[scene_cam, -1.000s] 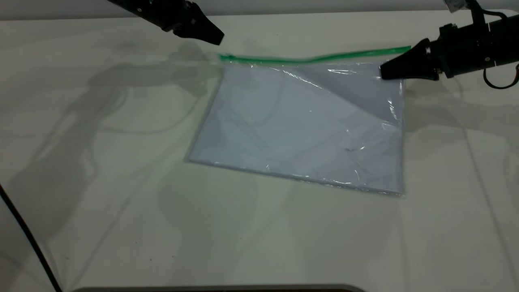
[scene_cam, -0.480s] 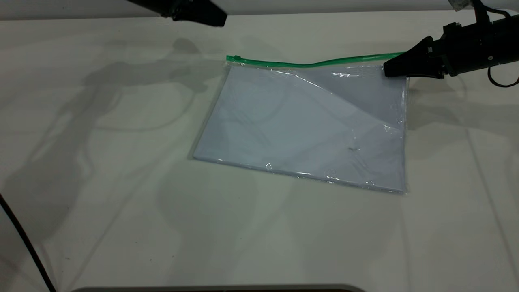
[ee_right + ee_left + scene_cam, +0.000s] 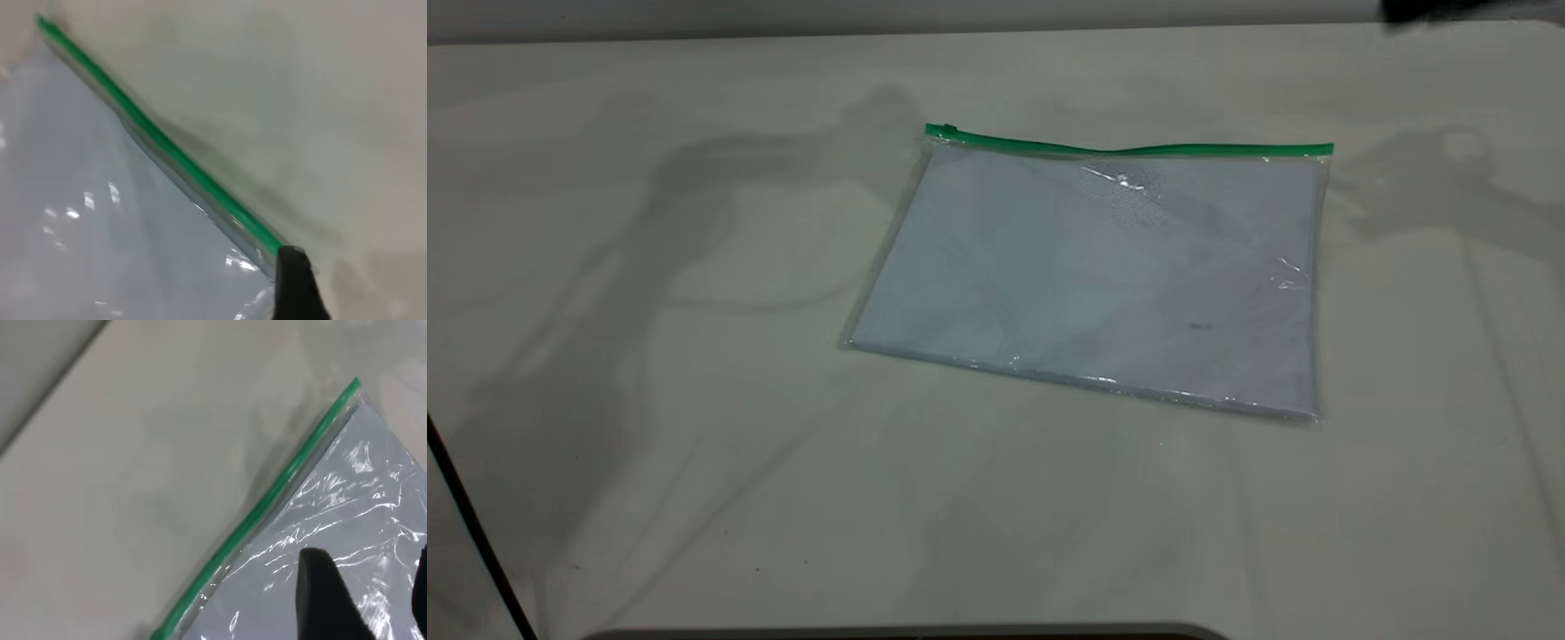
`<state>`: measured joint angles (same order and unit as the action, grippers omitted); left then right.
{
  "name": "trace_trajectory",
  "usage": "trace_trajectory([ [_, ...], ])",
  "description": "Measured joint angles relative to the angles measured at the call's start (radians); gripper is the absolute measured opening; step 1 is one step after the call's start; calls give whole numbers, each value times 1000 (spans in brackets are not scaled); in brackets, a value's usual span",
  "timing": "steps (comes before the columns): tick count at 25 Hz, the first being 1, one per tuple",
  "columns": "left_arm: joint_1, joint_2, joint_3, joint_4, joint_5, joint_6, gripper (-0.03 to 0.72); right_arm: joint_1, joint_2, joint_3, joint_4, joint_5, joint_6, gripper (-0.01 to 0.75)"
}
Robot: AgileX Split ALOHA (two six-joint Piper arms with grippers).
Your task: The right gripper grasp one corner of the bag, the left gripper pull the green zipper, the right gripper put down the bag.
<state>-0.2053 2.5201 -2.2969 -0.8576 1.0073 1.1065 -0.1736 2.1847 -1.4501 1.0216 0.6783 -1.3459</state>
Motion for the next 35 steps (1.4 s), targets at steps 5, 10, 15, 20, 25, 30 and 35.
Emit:
trace_trajectory([
  [5, -24, -196, 0, 190, 39, -252, 395, 6, -263, 1, -197, 130, 295, 456],
  [10, -25, -384, 0, 354, 161, -482, 395, 73, -516, 1, -383, 260, 507, 453],
  [15, -25, -546, 3, 492, 161, -647, 395, 167, -681, 1, -549, 411, 742, 453],
  [20, -25, -692, 13, 639, 161, -789, 395, 248, -788, 41, -750, 549, 989, 453],
  [25, -25, -872, 183, 694, 161, -833, 395, 267, -914, 212, -891, 555, 1167, 453],
  [30, -25, -1061, 529, 730, 161, -836, 395, 267, -1090, 466, -920, 556, 1221, 452],
  [35, -25, -1187, 910, 747, 161, -862, 395, 272, -1276, 730, -922, 491, 1257, 452],
])
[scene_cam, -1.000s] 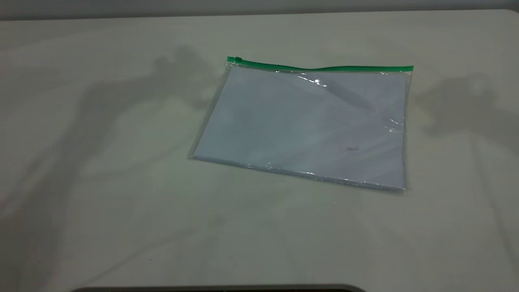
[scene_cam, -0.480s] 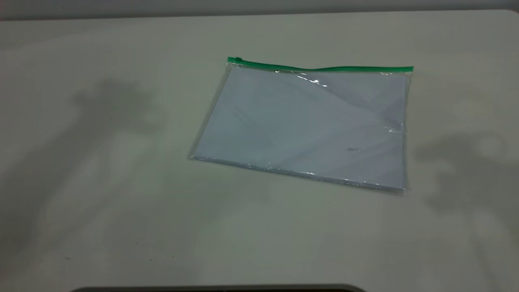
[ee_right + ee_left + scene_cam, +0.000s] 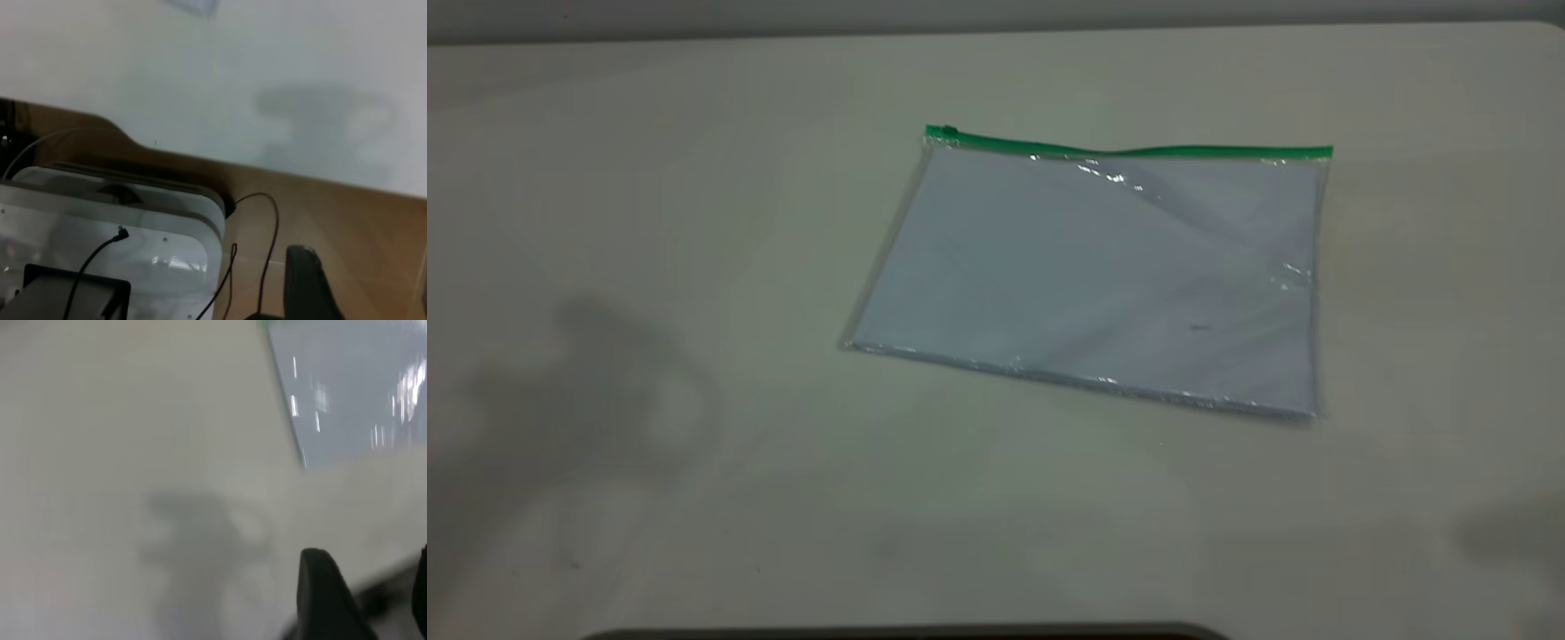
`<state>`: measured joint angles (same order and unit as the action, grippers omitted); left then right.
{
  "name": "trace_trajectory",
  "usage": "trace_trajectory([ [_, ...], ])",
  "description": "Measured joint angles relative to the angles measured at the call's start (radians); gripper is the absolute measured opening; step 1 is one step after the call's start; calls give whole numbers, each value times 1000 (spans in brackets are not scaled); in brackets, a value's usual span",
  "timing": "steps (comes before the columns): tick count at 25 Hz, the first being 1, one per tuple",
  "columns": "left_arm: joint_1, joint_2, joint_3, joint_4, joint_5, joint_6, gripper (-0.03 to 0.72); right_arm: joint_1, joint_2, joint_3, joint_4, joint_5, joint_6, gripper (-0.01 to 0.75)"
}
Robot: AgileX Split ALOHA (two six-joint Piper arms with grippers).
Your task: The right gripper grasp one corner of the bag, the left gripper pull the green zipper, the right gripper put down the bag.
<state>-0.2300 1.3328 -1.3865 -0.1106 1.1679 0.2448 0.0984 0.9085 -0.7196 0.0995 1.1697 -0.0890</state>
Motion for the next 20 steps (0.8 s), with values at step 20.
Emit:
trace_trajectory([
  [20, 0, -723, 895, 2, -68, -124, 395, 1, -342, 239, -57, -80, 78, 452],
])
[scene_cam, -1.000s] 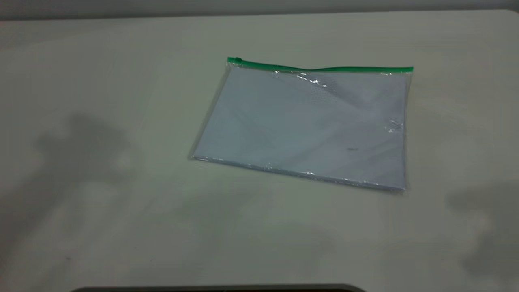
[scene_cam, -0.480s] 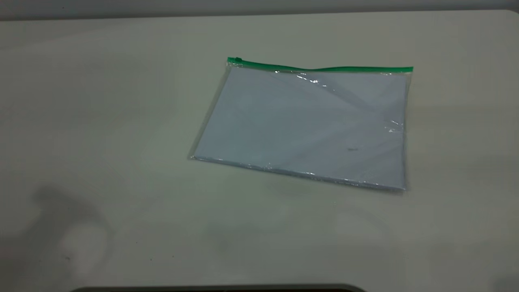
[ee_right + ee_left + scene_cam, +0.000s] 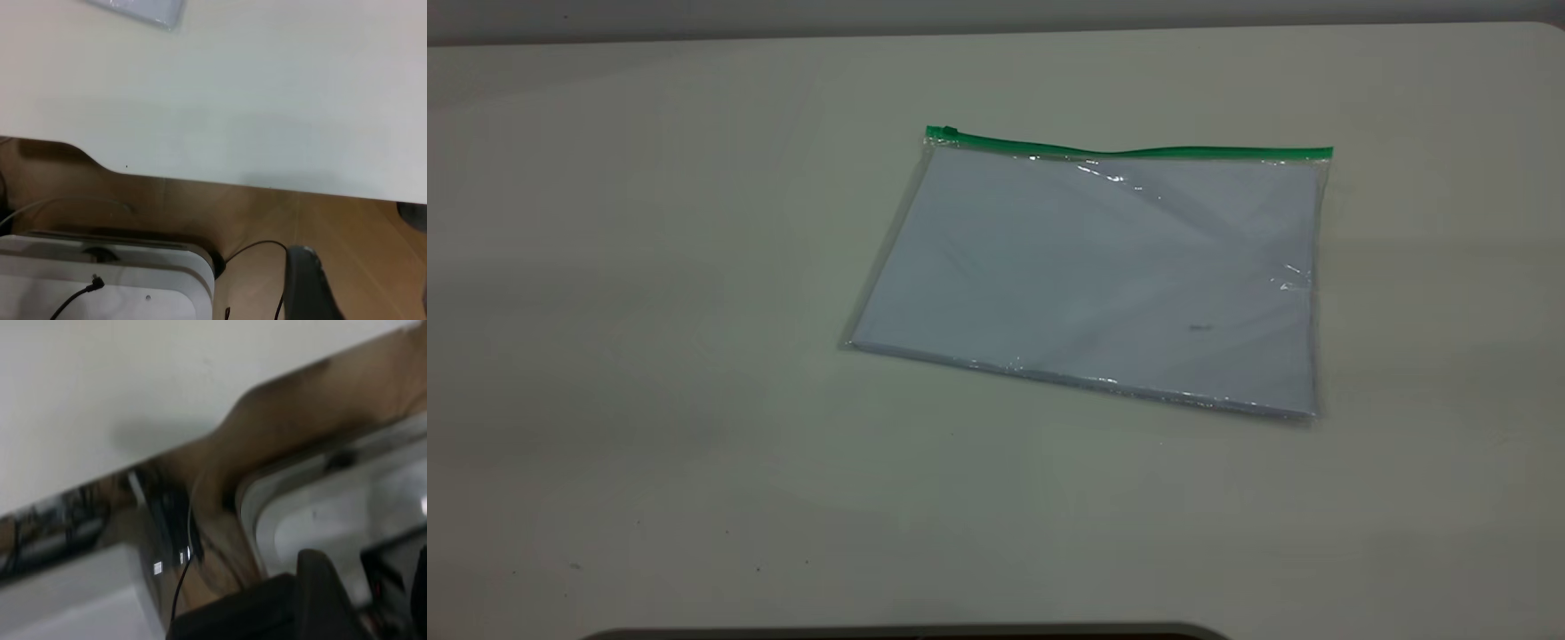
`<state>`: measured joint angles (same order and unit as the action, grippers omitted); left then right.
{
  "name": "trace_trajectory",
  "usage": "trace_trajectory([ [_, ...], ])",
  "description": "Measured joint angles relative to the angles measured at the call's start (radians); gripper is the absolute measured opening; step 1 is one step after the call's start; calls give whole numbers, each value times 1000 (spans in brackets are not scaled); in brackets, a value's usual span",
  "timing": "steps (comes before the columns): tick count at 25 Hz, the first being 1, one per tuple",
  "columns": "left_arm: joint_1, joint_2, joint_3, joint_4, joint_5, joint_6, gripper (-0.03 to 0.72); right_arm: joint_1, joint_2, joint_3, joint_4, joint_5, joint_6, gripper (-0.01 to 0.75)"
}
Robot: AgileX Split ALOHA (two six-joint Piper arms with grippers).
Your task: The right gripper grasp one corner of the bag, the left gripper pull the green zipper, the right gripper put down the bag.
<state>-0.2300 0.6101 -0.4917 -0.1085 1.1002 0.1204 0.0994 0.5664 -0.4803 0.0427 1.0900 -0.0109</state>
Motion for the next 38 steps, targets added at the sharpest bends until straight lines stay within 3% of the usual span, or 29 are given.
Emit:
trace_trajectory([
  [14, 0, -601, 4, -29, 37, -33, 395, 0, -51, 1, 1, 2, 3, 452],
  [17, 3, -629, 4, -29, 46, -33, 395, -38, -127, 1, 11, 3, 3, 452],
  [26, 296, -629, 4, -47, 46, -34, 395, -76, -553, 2, 15, 25, 3, 452],
  [38, 317, -630, 4, -47, 46, -34, 395, -76, -582, 2, 16, 35, 3, 452],
])
